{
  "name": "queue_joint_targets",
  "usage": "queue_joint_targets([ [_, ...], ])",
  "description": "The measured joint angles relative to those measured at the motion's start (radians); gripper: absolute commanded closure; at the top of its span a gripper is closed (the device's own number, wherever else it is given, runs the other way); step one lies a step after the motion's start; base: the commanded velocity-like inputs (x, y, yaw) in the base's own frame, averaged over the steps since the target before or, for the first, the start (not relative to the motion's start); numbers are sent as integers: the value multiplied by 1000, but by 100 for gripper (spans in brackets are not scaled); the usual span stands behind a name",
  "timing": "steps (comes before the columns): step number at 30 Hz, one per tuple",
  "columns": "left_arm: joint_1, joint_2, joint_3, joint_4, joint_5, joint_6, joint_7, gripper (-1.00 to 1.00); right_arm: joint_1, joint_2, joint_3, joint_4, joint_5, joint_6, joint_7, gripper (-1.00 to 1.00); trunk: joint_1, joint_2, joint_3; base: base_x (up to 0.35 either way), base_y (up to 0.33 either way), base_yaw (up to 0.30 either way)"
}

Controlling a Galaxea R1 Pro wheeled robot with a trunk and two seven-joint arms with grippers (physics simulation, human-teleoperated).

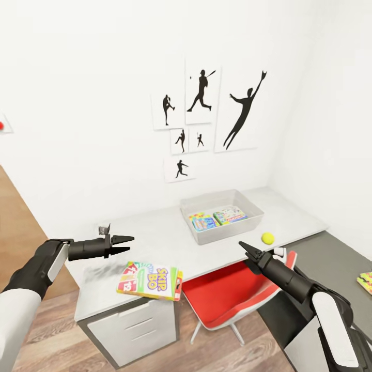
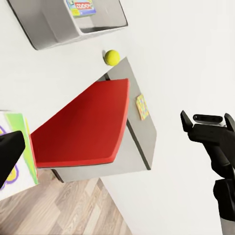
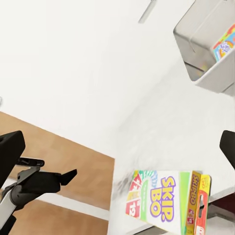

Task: Put all the toys in the child's room - the three board games (two on the bed and one on the table), the two jigsaw puzzles on the table, and the tennis ball on the table - inside the toy box on the table in the child's room.

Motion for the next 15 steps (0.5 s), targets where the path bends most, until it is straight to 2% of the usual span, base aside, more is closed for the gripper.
queue_joint_targets([
  [8,0,-4,-2,0,0,1,1,-100,0,1,3,0,0,0,-2,-100,0,0,13,-113,-29,8],
  [15,0,-4,-1,0,0,1,1,-100,0,2,3,0,0,0,-4,-100,0,0,19,-18,-213,15],
])
